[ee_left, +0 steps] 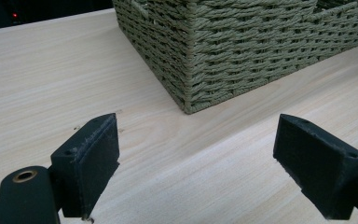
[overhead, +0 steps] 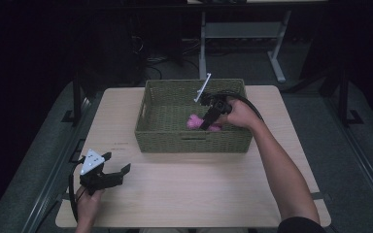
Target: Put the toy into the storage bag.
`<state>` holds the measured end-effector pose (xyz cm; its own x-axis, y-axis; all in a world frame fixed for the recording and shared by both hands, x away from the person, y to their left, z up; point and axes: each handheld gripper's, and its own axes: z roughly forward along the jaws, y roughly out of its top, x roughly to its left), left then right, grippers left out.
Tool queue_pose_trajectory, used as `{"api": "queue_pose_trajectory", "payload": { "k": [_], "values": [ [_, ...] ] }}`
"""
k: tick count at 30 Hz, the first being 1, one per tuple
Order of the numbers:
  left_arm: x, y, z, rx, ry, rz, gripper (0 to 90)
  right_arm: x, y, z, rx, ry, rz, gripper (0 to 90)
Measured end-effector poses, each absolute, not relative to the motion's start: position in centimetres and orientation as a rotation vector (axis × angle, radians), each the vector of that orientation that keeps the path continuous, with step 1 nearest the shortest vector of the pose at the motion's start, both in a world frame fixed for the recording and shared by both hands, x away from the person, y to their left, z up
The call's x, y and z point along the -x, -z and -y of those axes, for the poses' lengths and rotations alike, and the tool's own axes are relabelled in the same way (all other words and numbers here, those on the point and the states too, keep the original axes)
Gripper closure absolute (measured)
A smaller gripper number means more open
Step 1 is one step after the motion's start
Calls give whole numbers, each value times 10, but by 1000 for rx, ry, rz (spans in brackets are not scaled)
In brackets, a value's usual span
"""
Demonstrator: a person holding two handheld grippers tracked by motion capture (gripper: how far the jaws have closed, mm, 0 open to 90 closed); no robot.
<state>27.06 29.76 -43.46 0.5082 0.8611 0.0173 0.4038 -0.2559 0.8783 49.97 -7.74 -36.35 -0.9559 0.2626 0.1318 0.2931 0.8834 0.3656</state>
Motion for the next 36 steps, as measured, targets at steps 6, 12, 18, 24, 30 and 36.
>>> {"api": "queue_pose_trajectory", "payload": {
  "k": [6, 12, 18, 24, 30, 36],
  "values": [
    [-271, 435, -298, -1860, -645, -1048, 139, -500, 369, 75, 451, 600, 2958, 568],
    [-271, 434, -299, -1854, -648, -1056, 138, -501, 369, 78, 484, 636, 2942, 529],
    [-271, 434, -299, -1856, -646, -1056, 139, -498, 363, 82, 497, 667, 2946, 508],
    [-271, 435, -298, -1858, -645, -1054, 139, -497, 365, 83, 503, 666, 2937, 488],
    [-271, 435, -298, -1860, -646, -1055, 138, -499, 368, 82, 523, 648, 2936, 441],
    [-271, 435, -298, -1862, -647, -1055, 138, -499, 368, 81, 530, 654, 2941, 416]
  ]
}}
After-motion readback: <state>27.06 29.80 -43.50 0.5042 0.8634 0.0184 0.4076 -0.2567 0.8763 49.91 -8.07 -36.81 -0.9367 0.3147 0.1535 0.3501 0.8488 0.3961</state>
